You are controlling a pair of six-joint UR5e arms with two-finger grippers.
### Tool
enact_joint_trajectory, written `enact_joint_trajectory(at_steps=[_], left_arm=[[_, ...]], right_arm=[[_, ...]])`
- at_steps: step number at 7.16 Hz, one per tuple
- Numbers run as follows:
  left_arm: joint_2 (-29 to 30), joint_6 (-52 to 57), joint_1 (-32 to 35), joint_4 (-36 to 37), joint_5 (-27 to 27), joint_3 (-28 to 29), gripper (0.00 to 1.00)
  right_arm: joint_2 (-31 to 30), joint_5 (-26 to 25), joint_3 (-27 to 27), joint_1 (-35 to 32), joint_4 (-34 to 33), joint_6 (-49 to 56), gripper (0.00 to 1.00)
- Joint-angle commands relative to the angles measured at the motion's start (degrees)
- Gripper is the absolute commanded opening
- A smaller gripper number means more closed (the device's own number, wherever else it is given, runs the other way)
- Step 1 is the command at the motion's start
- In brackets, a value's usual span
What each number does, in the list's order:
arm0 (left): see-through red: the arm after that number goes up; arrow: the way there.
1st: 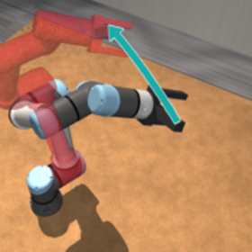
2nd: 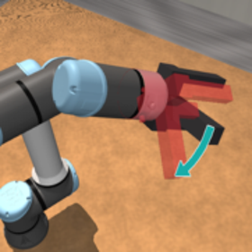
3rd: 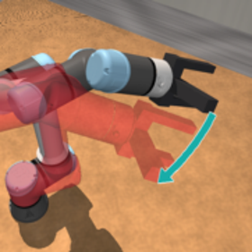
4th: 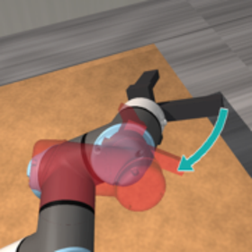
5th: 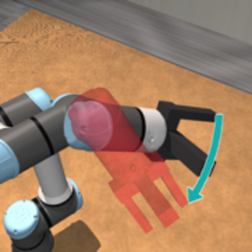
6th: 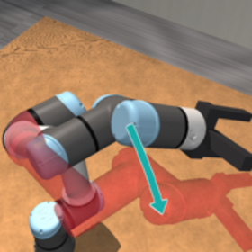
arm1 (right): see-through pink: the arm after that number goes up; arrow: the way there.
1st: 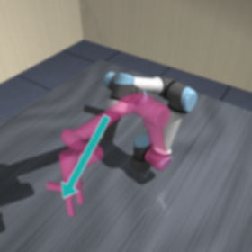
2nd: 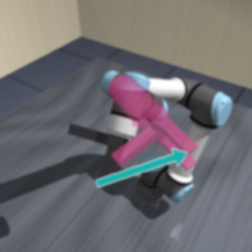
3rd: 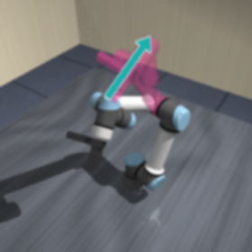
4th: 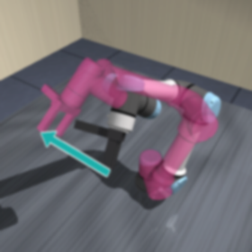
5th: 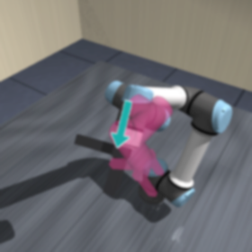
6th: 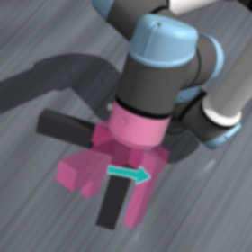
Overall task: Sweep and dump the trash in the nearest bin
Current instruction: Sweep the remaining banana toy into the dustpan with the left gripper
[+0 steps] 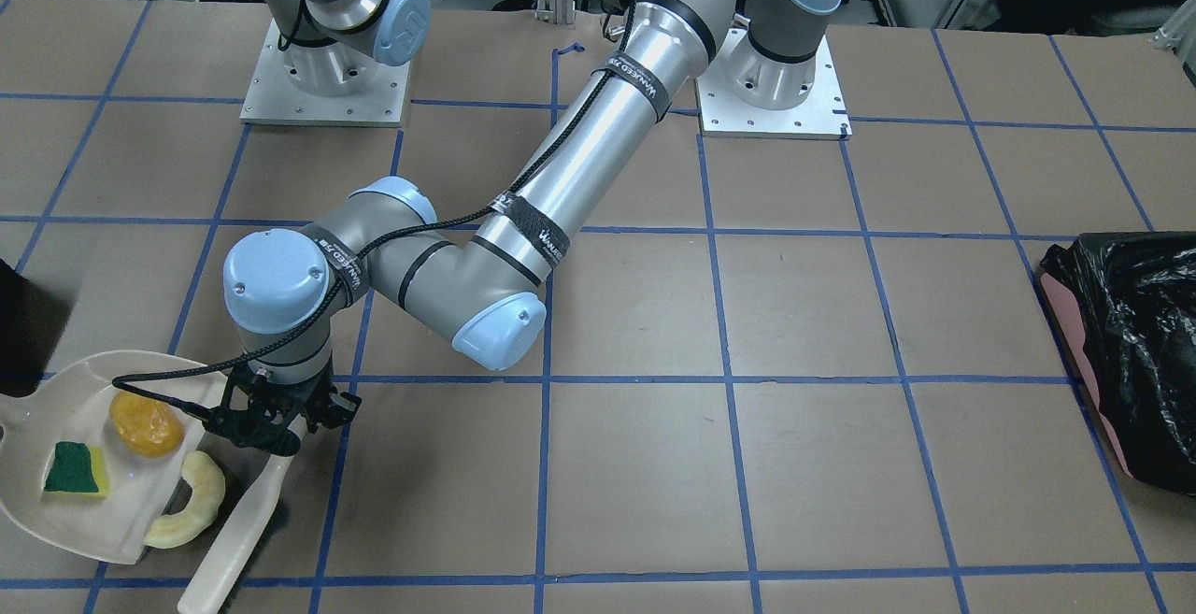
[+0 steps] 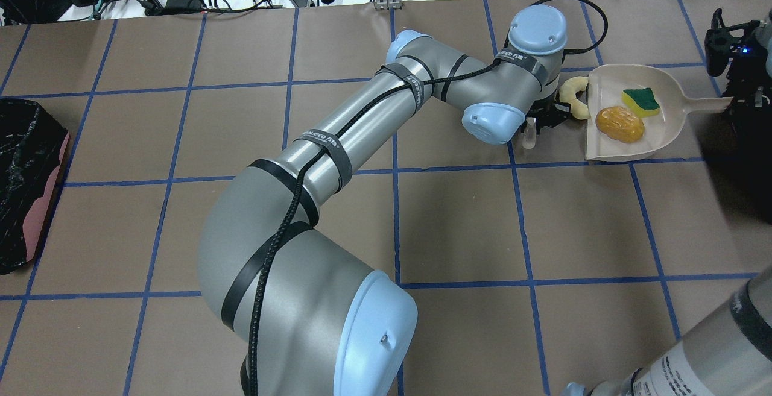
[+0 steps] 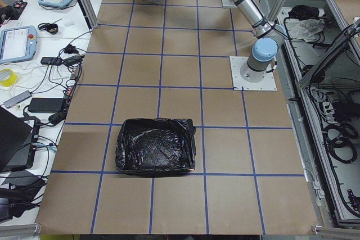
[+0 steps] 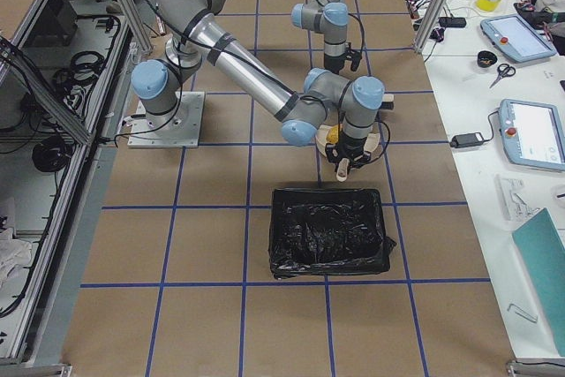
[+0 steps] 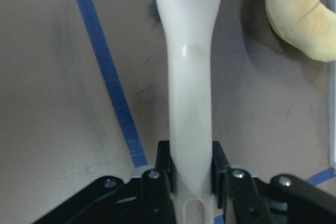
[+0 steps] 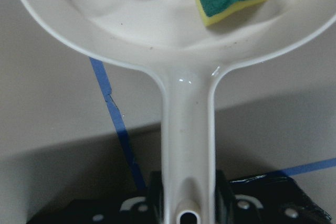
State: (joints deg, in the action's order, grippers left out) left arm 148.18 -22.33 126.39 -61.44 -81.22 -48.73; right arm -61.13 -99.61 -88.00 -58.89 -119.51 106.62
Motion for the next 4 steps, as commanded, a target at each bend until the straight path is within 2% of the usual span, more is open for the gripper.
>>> enact_joint_trajectory(at_steps=[1,2,4], left_arm=[[0.1,-2.0,2.4,0.0,1.1,0.6,0.0],[0.4,-4.4,3.2,0.1,3.9,2.0,0.0],[1.5,-6.2,5.0,0.7,4.8,3.7,0.0]], right_arm=[[0.0,0.0,0.0,0.0,0.1,-0.4,0.0],[0.0,0.0,0.0,-0.1,0.1,-0.4,0.0],[0.0,0.0,-0.2,-0.1,0.1,-0.5,0.0]])
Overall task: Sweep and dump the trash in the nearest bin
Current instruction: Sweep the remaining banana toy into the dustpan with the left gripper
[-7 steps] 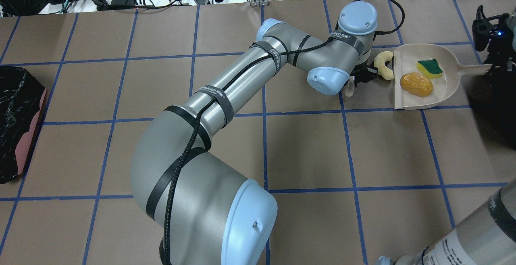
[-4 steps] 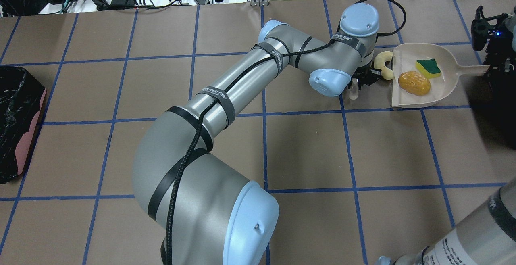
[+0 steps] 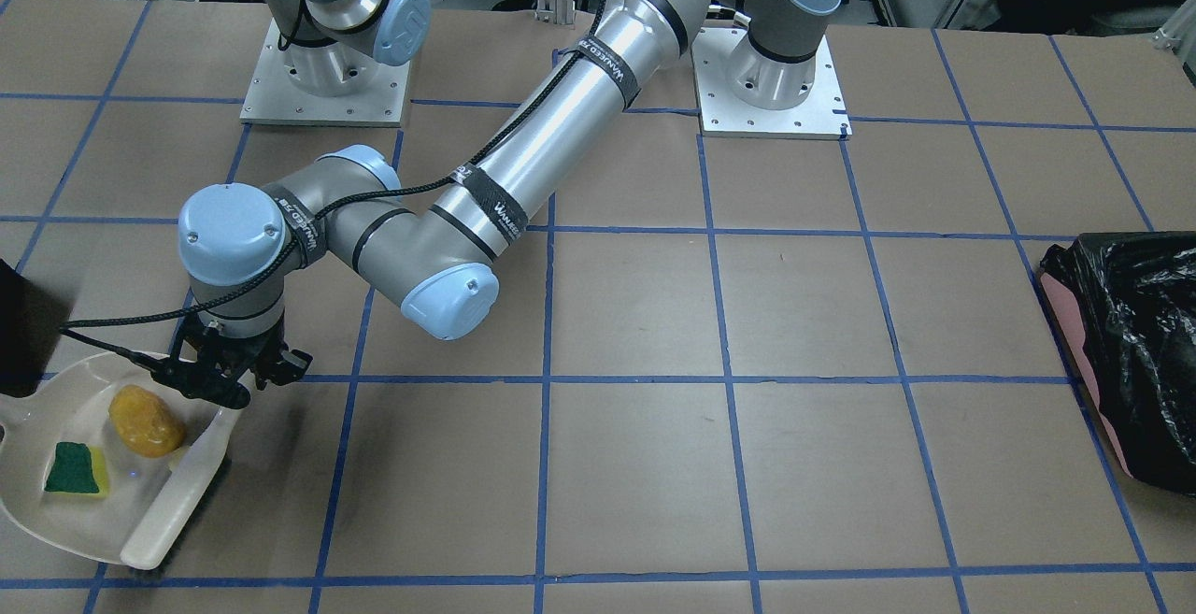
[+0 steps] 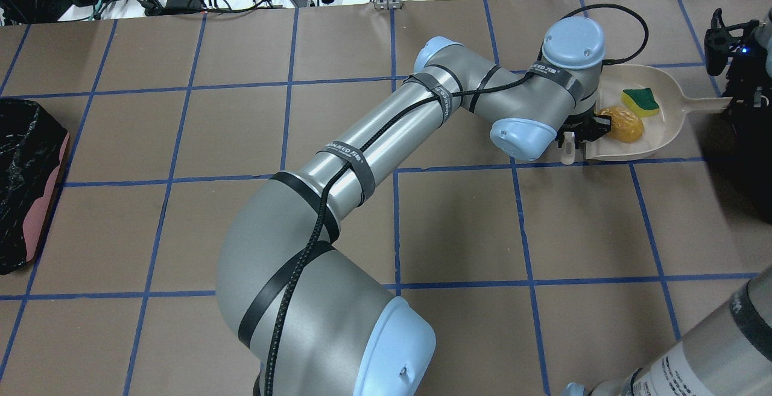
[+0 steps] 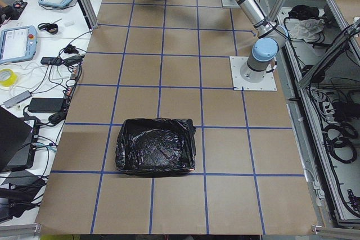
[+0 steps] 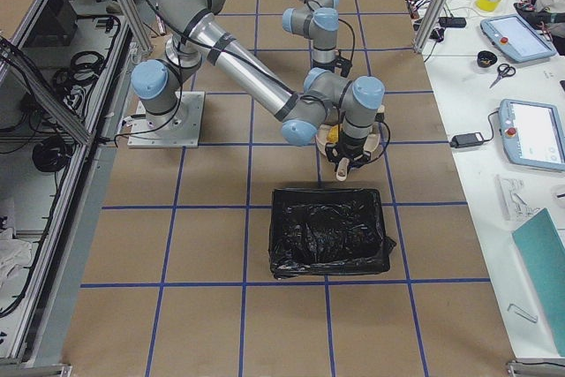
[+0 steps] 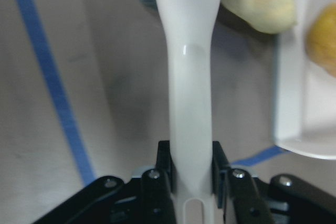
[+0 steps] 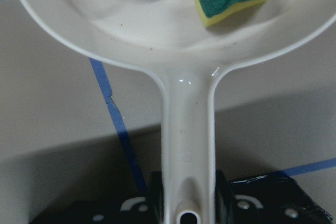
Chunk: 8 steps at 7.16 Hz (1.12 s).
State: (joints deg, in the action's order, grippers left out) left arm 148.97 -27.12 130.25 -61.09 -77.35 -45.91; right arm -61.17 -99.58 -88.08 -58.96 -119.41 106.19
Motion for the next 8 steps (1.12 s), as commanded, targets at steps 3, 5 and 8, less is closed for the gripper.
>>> enact_joint_trajectory(at_steps=[3,5,8], left_arm=[[1.8,-7.2,4.2,0.7,4.6,4.1,0.0],[0.5,-9.6,4.6,0.5,4.7,4.5,0.0],[-5.4,-7.1,3.1,-4.8,3.4,-0.6,0.0]], right_arm=[[0.1,0.0,-0.5,0.0,0.1,-0.5,0.0],[0.2,0.0,-0.7,0.0,0.1,-0.5,0.0],[-0.5,3.0,-0.5,0.1,1.2,-0.6,0.0]])
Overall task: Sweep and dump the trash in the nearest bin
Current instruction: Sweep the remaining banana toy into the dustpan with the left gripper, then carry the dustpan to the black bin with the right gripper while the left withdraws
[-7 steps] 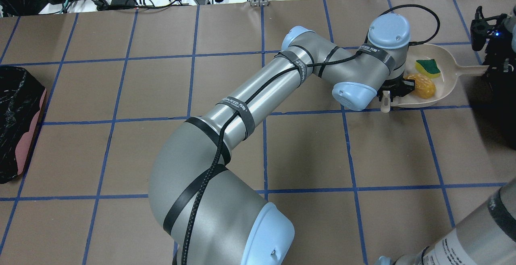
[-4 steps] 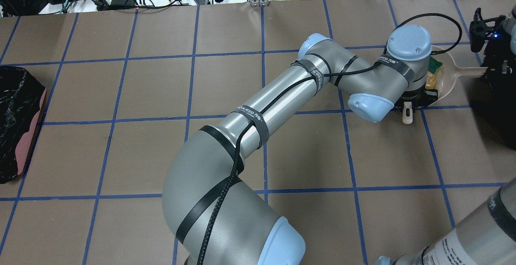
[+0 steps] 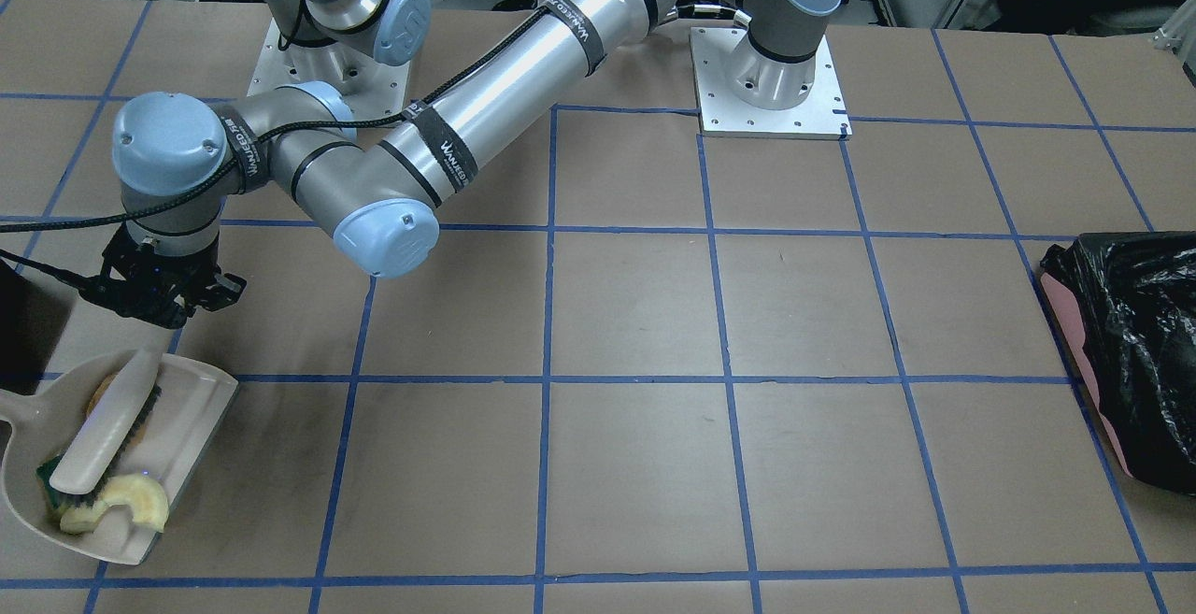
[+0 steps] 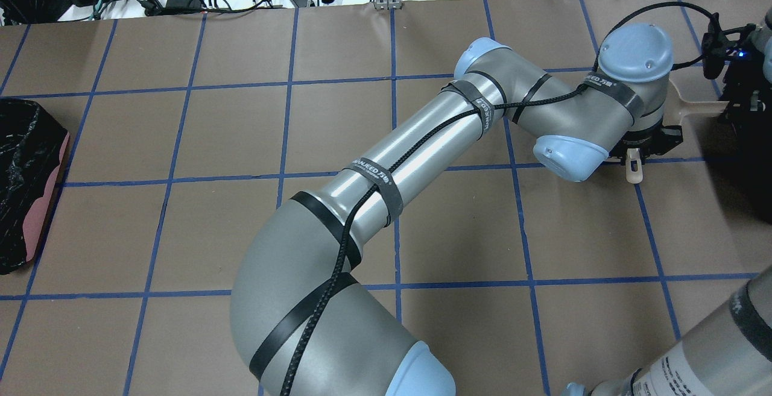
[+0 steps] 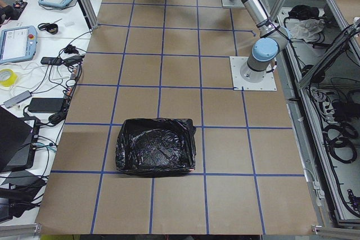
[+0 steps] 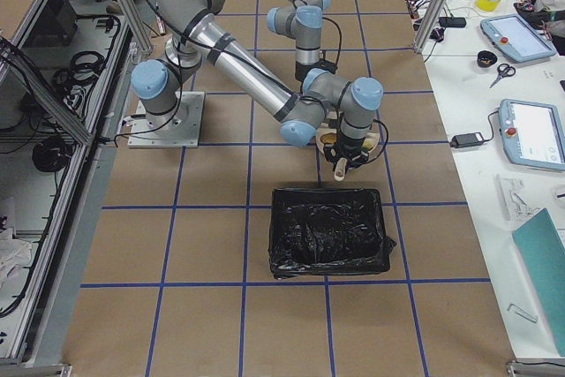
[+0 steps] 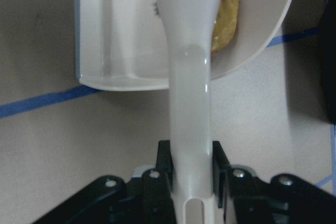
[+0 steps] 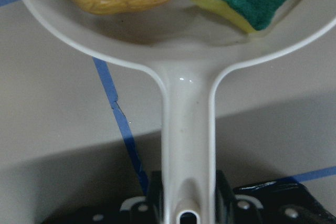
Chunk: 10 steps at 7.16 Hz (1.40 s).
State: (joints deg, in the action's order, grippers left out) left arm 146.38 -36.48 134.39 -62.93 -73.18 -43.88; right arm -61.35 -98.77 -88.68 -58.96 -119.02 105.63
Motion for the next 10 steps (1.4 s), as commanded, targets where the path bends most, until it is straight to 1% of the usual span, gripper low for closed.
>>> enact_joint_trajectory(at_steps=[1,3,4,5,6,7,8,9,10], left_arm=[[-5.4,2.9,-4.0,-3.9,-1.8,-5.1,0.0],[-11.9,7.9,-11.9,-15.0,-3.3,-7.7,0.0],[-14.9,10.3,-15.4,-20.3,-7.0,-9.6,0.0],[-17.5,12.3,-17.4,-21.8,-10.3,-13.7,0.0],[-19.6,14.1,-18.6,-21.6,-13.9,-19.8,0.0],[-22.2,14.1,-19.0,-21.1,-14.3,-25.8,0.0],[-25.6,13.6,-19.0,-20.7,-14.3,-31.1,0.0],[-28.7,13.4,-18.8,-20.2,-13.7,-35.8,0.0],[-31.4,13.3,-18.7,-17.3,-13.4,-41.1,0.0]], right_arm=[[-0.4,2.5,0.1,0.2,0.8,-0.1,0.0],[-1.0,4.2,0.5,0.9,1.2,-0.1,0.0],[-1.5,7.0,0.6,1.7,1.2,-0.1,0.0],[-1.8,11.3,0.5,3.1,1.4,-0.1,0.0],[-2.1,14.3,0.9,4.8,3.9,-0.1,0.0],[-3.5,15.9,1.5,6.6,4.6,-0.3,0.0],[-5.5,16.2,3.3,6.9,8.5,-0.3,0.0],[-6.3,16.3,6.4,8.1,13.1,-0.3,0.0],[-6.3,16.2,9.6,9.6,17.1,0.6,0.0]])
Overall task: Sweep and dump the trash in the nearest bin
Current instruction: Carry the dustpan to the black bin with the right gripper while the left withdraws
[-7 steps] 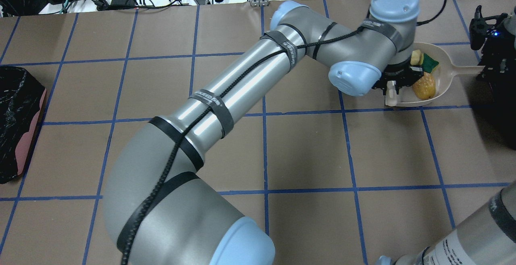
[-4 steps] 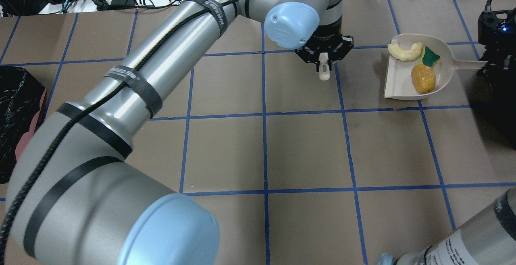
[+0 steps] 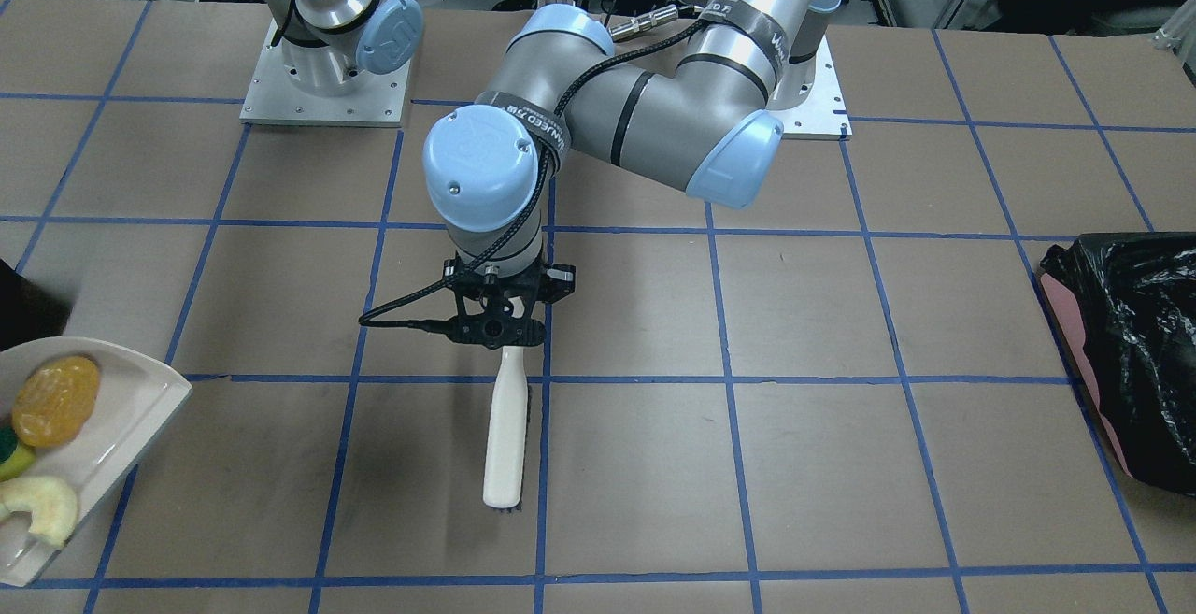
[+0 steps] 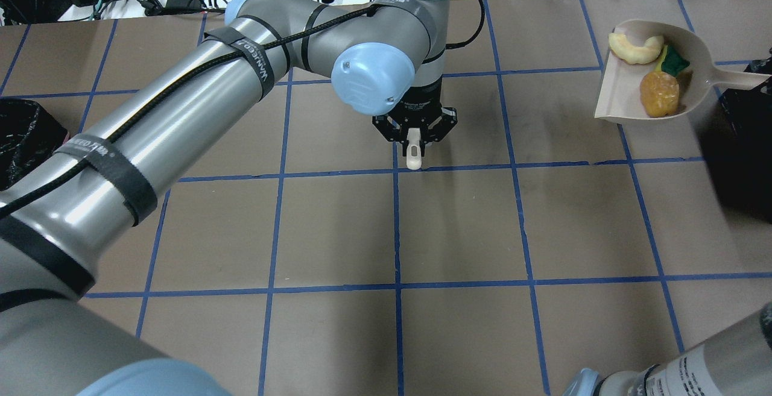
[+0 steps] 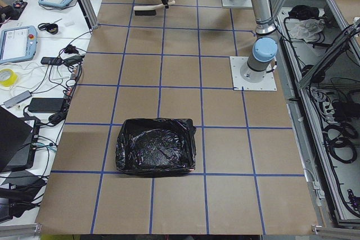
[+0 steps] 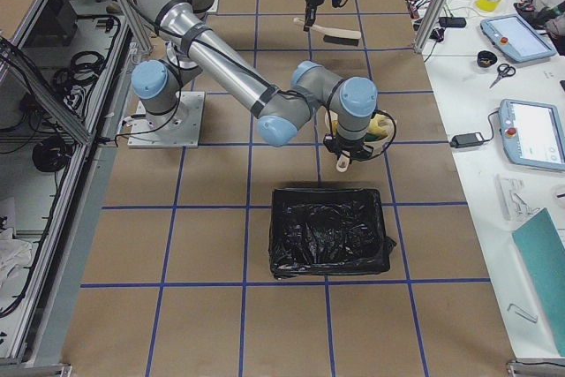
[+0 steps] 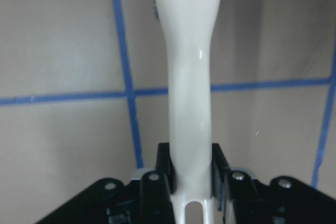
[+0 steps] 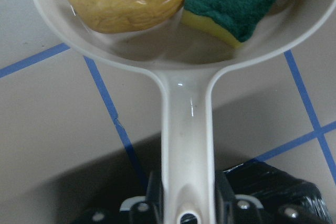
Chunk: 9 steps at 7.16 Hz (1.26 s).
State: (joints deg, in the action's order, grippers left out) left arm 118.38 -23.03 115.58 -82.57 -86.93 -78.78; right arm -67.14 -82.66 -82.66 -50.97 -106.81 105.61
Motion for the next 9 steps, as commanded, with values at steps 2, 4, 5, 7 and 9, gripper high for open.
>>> enact_joint_trajectory(at_steps=[2,4,5,7,9], left_arm=[[-10.1,-1.9,0.3,10.5,2.0,-19.2,0.0],[-14.6,-2.7,1.1,14.9,2.7,-26.7,0.0],[-16.2,-2.8,1.9,14.7,4.6,-27.4,0.0],[-18.4,-2.7,3.4,14.9,4.4,-32.0,0.0],[-19.1,-2.5,3.5,16.0,4.1,-34.6,0.0]], right_arm=[[-0.5,-0.5,6.7,5.3,7.3,4.1,0.0],[-0.5,-2.5,8.9,10.1,7.4,10.6,0.0],[-0.5,-2.7,10.0,12.8,7.4,13.6,0.0],[-0.3,-3.1,10.4,17.8,7.3,16.9,0.0],[0.2,-5.5,13.3,21.3,6.5,20.7,0.0]])
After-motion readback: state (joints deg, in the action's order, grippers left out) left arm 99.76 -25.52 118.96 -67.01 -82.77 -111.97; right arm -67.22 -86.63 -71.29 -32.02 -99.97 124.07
